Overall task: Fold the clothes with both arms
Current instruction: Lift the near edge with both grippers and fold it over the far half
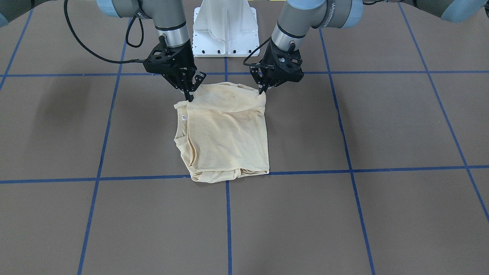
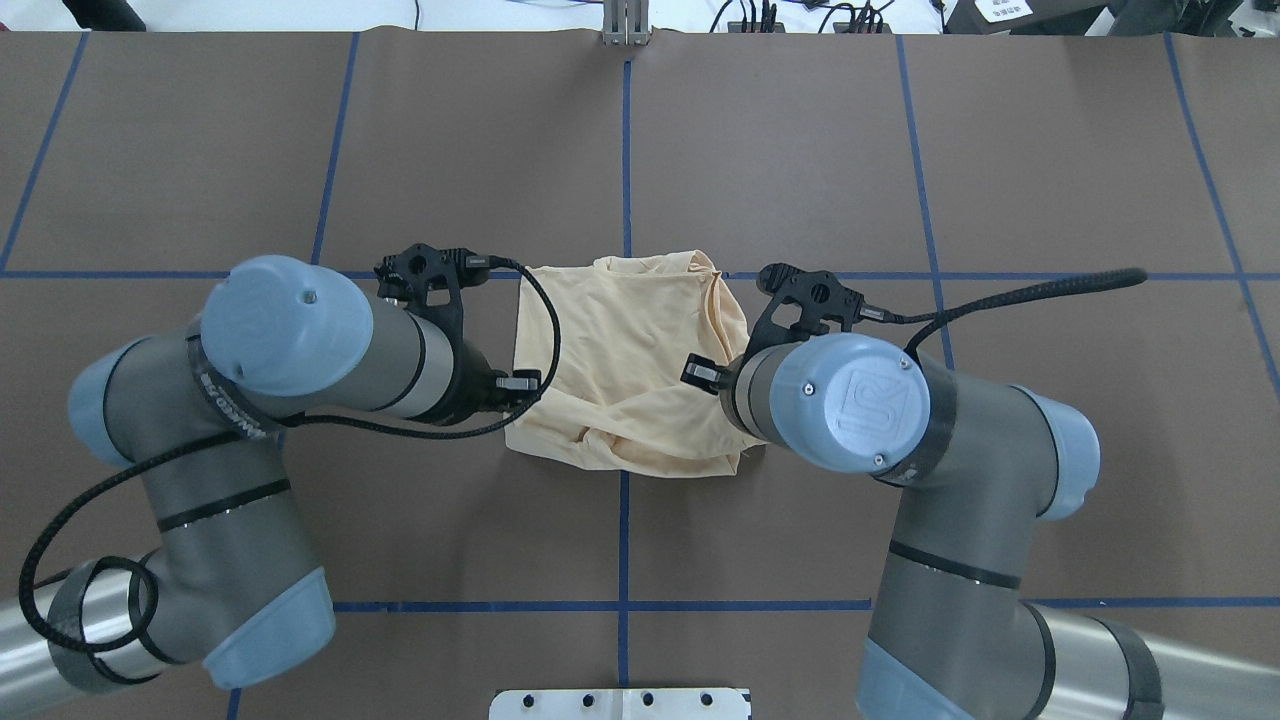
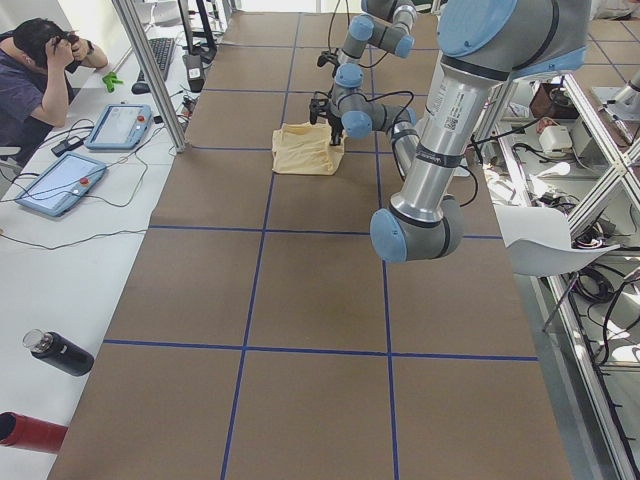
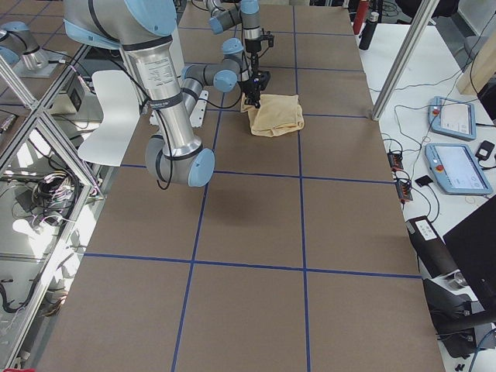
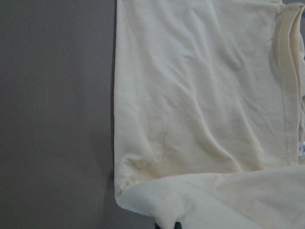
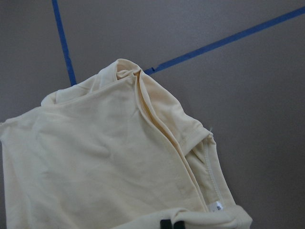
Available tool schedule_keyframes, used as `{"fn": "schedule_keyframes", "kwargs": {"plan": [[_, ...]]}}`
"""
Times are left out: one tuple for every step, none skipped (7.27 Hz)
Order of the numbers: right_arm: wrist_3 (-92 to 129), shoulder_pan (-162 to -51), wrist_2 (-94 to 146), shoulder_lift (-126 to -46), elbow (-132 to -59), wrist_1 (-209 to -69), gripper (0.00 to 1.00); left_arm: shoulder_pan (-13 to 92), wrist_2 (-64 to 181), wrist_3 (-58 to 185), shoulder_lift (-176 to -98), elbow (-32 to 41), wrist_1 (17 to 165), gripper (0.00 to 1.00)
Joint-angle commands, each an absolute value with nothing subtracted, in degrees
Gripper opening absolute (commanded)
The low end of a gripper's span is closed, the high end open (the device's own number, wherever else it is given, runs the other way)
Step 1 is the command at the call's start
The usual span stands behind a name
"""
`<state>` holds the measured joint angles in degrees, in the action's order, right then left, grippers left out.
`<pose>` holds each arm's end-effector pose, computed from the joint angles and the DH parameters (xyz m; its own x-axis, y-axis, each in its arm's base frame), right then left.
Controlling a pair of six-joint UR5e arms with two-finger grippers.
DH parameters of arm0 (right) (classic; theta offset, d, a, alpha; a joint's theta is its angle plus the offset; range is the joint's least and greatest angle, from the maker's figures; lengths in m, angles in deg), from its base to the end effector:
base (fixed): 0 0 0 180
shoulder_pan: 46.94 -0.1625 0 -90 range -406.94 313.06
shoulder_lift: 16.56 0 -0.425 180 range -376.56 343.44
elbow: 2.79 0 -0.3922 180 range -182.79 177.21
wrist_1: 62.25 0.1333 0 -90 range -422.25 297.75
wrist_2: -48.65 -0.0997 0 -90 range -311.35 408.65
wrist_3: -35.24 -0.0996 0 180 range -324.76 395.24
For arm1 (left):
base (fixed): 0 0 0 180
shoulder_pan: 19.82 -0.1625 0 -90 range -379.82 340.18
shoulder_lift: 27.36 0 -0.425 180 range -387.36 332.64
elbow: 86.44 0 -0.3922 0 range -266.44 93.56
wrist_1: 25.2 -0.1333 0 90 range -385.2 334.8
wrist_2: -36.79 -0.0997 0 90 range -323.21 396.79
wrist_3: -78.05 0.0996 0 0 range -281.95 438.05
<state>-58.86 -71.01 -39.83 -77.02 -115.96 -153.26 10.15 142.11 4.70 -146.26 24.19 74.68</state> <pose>-0.4806 -0.3636 0.2037 0.5339 0.3168 0.7839 -0.4661 0.8838 -0.0397 0.4606 -0.3891 0.1993 0.5040 0.0284 -0.8633 0.1465 0.9822 0.1178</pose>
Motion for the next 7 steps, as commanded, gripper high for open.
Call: {"fn": "schedule_keyframes", "kwargs": {"plan": [[-56.79,-75.23,-41.53,-72.48,-111.02,-154.1,0.0,14.53,142.0,7.38,-150.65,18.01,74.9,0.0],[-55.56,-76.46,-41.53,-70.11,-107.24,-153.92,0.0,15.94,142.08,10.34,-152.15,15.02,74.99,0.0],[-54.25,-77.52,-41.53,-68.17,-102.85,-153.57,0.0,17.08,141.99,11.77,-153.56,11.68,75.52,0.0],[-53.28,-78.4,-41.61,-66.15,-97.94,-153.13,0.0,17.18,139.91,12.39,-156.01,7.12,76.39,0.0],[-52.75,-79.1,-41.61,-65.69,-94.06,-149.13,0.0,17.18,138.75,12.48,-157.42,1.94,79.53,0.0],[-51.09,-79.63,-41.61,-65.69,-90.11,-145.08,0.0,17.18,138.57,12.83,-157.52,-2.2,84.78,0.0],[-50.55,-80.51,-41.7,-65.69,-88.41,-143.3,0.8,17.44,138.22,13.36,-157.44,-4.59,88.58,0.66]]}}
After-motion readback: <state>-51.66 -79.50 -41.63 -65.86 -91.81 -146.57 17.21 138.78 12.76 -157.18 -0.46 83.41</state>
